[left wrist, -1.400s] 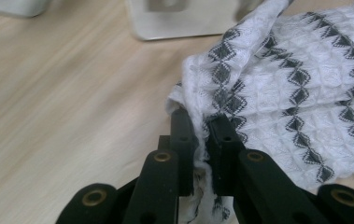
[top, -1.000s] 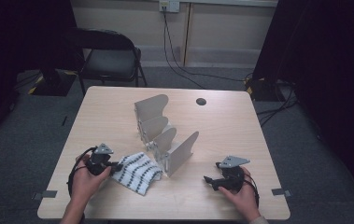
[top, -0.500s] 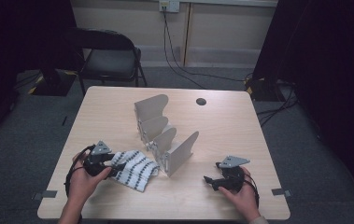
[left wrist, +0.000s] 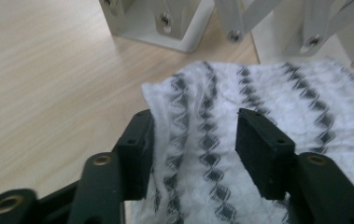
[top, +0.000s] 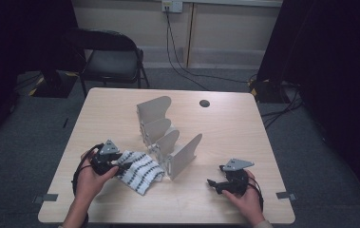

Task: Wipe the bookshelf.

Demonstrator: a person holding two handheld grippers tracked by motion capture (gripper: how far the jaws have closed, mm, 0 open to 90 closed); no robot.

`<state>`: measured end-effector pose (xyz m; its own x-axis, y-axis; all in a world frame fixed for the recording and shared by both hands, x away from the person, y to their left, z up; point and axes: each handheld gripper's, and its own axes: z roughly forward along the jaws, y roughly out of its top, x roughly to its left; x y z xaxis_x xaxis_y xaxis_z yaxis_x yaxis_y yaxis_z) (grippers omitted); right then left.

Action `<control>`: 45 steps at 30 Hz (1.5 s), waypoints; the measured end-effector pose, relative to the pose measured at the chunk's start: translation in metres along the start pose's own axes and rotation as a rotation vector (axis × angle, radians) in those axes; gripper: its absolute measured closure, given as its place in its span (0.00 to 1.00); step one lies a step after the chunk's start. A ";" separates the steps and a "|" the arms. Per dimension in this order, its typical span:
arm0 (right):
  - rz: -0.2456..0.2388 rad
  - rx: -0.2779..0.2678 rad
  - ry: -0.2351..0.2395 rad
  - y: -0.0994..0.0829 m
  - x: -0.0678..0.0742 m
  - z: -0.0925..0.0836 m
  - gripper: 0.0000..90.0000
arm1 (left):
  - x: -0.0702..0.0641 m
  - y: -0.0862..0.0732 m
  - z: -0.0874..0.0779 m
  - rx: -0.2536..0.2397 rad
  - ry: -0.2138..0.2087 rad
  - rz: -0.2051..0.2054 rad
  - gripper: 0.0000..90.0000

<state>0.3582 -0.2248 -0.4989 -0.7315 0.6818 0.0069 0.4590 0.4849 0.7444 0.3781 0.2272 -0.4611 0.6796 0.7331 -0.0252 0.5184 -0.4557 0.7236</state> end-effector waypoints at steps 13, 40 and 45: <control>0.000 0.000 0.000 0.000 0.000 0.000 0.25 | -0.008 0.006 -0.025 -0.018 0.001 0.026 0.58; 0.000 0.000 0.000 0.000 0.000 0.000 0.25 | 0.000 -0.019 -0.008 0.058 -0.045 -0.053 0.49; 0.000 0.000 0.000 0.000 0.000 0.000 0.25 | -0.016 -0.013 -0.023 0.034 -0.084 0.010 0.40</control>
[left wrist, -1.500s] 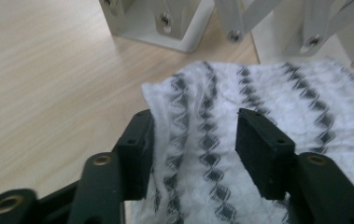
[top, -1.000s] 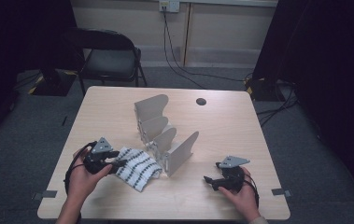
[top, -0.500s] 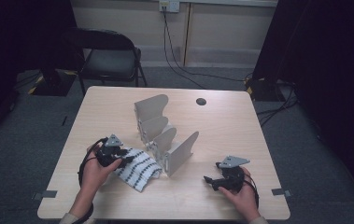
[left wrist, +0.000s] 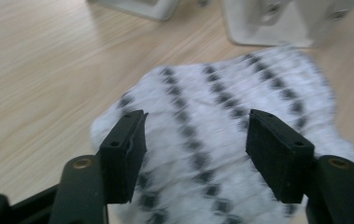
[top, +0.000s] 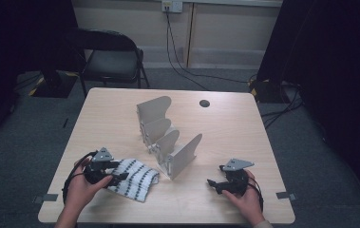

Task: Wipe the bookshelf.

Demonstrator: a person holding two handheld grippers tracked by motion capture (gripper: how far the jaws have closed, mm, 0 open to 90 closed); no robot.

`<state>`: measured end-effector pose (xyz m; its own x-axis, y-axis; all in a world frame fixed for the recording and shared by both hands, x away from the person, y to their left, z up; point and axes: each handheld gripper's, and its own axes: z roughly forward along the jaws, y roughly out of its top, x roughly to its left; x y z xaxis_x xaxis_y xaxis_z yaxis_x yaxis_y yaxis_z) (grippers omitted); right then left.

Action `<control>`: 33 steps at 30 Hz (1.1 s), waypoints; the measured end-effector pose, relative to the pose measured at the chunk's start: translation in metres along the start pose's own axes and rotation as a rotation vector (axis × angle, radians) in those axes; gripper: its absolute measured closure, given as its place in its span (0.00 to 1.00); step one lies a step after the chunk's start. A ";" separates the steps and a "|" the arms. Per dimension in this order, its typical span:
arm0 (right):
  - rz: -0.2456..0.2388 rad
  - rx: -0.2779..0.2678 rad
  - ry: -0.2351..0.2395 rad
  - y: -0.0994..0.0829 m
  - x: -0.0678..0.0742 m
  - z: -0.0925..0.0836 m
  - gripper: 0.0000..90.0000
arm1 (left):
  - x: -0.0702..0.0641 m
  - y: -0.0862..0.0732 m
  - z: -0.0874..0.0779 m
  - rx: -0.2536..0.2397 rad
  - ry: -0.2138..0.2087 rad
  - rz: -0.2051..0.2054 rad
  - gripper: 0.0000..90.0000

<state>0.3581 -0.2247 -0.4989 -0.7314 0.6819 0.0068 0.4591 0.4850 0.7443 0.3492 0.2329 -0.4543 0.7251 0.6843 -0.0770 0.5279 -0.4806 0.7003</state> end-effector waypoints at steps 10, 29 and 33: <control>-0.001 0.000 0.000 0.000 0.000 0.000 0.25 | -0.026 0.003 0.023 0.054 -0.047 0.090 0.40; -0.001 0.000 0.001 0.000 0.000 0.000 0.25 | 0.010 0.008 0.043 0.035 0.122 -0.078 0.41; -0.001 0.000 0.001 0.000 0.000 0.000 0.25 | 0.011 0.010 0.040 0.044 0.124 -0.072 0.40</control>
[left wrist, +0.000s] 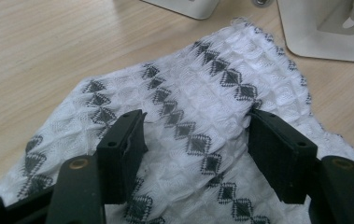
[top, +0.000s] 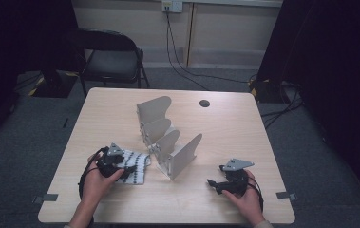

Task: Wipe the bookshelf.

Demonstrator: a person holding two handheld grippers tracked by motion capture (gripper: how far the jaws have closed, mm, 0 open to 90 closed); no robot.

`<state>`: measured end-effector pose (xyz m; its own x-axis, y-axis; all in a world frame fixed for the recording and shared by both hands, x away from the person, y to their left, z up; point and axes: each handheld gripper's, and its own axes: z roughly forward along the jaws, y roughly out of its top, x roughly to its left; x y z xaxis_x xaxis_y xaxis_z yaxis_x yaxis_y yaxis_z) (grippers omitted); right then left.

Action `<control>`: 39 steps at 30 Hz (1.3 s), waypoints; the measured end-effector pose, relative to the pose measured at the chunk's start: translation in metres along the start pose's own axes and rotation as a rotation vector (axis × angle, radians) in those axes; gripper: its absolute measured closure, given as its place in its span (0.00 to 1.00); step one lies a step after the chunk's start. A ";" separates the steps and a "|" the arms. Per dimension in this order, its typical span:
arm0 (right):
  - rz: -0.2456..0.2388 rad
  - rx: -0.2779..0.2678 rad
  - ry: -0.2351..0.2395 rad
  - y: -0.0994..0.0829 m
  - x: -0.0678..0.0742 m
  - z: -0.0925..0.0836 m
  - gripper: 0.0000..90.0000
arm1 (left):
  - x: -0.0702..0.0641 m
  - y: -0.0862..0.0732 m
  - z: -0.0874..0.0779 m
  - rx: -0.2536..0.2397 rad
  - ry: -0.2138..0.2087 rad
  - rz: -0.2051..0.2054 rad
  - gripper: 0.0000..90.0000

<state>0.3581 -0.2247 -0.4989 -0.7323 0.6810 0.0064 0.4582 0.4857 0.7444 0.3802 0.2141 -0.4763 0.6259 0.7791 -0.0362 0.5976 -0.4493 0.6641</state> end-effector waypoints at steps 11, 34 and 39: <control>-0.001 0.000 0.000 0.000 0.000 0.000 0.25 | -0.009 -0.008 -0.022 0.004 -0.046 0.024 0.47; -0.001 0.000 0.001 0.000 0.000 0.000 0.25 | -0.009 -0.008 -0.014 -0.045 -0.114 0.099 0.29; -0.001 0.000 0.001 0.000 0.000 0.000 0.25 | -0.015 -0.018 -0.002 0.024 -0.144 0.221 0.26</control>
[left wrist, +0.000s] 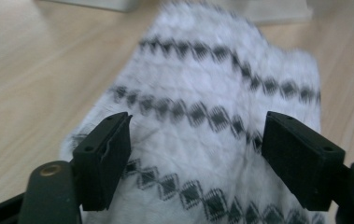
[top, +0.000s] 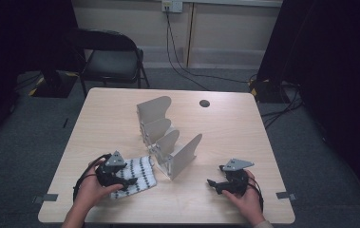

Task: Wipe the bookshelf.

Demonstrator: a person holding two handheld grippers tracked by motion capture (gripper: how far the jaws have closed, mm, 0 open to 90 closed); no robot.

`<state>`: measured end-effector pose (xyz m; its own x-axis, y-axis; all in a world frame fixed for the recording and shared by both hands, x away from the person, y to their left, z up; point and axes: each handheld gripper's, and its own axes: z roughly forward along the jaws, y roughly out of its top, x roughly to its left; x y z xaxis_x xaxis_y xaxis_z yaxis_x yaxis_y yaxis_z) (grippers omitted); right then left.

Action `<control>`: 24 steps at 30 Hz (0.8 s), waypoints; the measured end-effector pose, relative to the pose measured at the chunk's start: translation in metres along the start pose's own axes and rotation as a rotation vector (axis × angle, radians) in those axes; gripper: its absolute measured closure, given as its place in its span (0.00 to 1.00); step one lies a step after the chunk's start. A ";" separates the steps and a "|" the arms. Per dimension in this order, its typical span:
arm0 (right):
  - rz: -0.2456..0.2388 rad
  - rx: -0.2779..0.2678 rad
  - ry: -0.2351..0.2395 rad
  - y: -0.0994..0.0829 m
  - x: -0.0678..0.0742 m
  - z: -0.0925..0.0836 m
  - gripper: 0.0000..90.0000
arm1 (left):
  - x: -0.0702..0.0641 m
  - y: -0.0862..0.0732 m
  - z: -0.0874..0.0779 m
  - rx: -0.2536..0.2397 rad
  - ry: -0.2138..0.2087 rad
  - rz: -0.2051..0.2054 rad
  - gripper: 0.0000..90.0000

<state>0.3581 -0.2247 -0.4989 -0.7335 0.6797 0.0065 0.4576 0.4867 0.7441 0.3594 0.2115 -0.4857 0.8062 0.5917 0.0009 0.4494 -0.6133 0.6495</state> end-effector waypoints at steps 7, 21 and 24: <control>0.000 0.000 0.000 0.000 0.000 0.000 0.25 | -0.003 -0.002 0.000 -0.032 -0.027 -0.022 0.37; 0.000 0.000 0.000 0.000 0.000 0.000 0.25 | -0.008 0.005 -0.008 0.007 -0.095 -0.134 0.84; 0.000 0.000 0.000 0.000 0.000 0.000 0.25 | -0.002 0.005 -0.018 -0.041 -0.073 -0.179 0.84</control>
<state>0.3581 -0.2247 -0.4989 -0.7337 0.6794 0.0065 0.4575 0.4869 0.7441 0.3530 0.2163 -0.4686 0.7415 0.6486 -0.1718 0.5732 -0.4793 0.6646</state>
